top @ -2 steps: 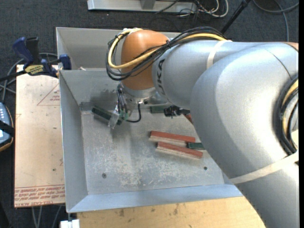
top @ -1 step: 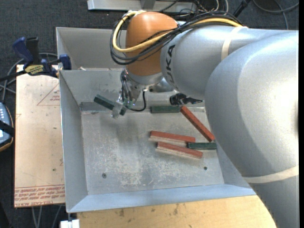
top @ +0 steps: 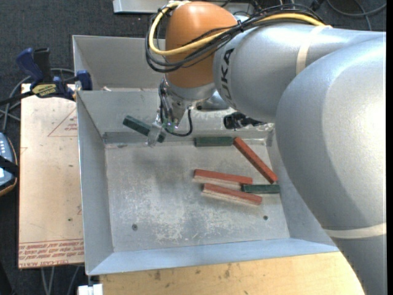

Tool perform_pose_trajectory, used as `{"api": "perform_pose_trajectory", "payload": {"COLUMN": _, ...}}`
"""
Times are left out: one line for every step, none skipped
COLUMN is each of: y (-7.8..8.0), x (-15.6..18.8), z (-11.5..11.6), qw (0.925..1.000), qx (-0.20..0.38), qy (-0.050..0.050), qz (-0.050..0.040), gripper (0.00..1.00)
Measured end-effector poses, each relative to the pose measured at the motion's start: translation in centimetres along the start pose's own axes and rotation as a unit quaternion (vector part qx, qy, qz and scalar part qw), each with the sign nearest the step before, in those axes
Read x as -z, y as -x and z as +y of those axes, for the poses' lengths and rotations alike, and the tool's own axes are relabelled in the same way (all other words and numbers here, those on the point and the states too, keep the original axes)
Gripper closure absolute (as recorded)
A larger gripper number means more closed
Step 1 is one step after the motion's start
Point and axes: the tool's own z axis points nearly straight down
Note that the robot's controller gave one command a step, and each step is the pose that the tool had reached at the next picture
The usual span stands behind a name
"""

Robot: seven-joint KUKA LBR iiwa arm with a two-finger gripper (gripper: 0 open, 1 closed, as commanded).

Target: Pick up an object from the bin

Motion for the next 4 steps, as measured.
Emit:
{"api": "perform_pose_trajectory", "payload": {"y": 0.05, "x": 0.27, "z": 0.05, "qw": 1.0000, "qx": 0.001, "qy": -0.001, "qz": 0.0008, "gripper": 1.00}}
{"api": "perform_pose_trajectory", "payload": {"y": 0.07, "x": 0.40, "z": 0.10, "qw": 1.0000, "qx": 0.002, "qy": -0.002, "qz": 0.0009, "gripper": 1.00}}
{"api": "perform_pose_trajectory", "payload": {"y": 0.10, "x": 0.44, "z": 0.16, "qw": 1.0000, "qx": 0.003, "qy": -0.002, "qz": 0.0006, "gripper": 1.00}}
{"api": "perform_pose_trajectory", "payload": {"y": 0.12, "x": 0.51, "z": 0.20, "qw": 1.0000, "qx": 0.004, "qy": -0.002, "qz": 0.0007, "gripper": 1.00}}
